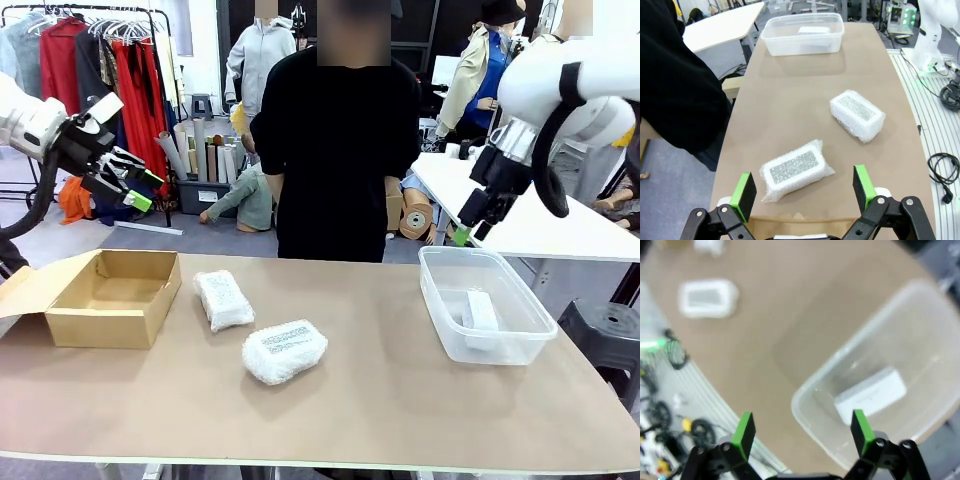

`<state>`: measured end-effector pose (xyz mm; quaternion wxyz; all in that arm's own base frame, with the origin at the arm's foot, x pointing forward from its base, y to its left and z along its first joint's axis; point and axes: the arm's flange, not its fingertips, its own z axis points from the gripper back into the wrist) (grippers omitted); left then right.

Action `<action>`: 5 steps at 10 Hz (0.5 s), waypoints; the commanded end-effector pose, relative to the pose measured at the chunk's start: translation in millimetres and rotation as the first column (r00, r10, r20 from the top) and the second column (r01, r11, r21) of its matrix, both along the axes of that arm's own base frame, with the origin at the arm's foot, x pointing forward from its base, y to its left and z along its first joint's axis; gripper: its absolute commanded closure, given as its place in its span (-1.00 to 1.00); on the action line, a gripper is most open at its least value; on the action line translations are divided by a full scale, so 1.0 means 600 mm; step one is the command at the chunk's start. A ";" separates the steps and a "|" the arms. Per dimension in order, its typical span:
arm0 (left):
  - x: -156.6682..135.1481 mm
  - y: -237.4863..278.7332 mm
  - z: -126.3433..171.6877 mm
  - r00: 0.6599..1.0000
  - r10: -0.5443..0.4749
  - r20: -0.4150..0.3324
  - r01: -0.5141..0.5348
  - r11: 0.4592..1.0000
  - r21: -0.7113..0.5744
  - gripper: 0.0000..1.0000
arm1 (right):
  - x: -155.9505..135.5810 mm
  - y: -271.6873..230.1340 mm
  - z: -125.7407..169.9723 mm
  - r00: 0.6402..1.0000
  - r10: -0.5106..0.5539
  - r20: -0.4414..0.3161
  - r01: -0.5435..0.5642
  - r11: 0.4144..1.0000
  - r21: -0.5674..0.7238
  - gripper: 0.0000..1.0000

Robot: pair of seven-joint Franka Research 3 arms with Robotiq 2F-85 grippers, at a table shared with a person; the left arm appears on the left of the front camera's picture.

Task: Separate and place wrapped and unwrapped clocks.
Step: Pick up the Digital clock indicated by the person.

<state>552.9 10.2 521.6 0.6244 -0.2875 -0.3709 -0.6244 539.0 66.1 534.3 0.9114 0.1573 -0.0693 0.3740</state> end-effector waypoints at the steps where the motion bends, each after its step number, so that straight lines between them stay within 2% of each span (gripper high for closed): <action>1: -0.003 0.001 0.002 1.000 -0.001 0.002 0.001 1.000 0.004 -1.00 | -0.024 0.001 0.019 0.973 0.197 0.120 -0.212 0.968 0.133 -1.00; 2: -0.003 0.001 0.002 1.000 -0.001 0.002 0.001 1.000 0.004 -1.00 | -0.037 0.004 0.034 0.962 0.220 0.162 -0.254 0.939 0.231 -1.00; 3: -0.003 0.001 0.002 1.000 -0.001 0.002 0.001 1.000 0.004 -1.00 | -0.043 -0.003 0.048 0.949 0.228 0.217 -0.284 0.917 0.279 -1.00; 5: -0.003 0.001 0.002 1.000 -0.001 0.002 0.001 1.000 0.004 -1.00 | -0.062 -0.011 0.070 0.941 0.199 0.275 -0.287 0.898 0.333 -1.00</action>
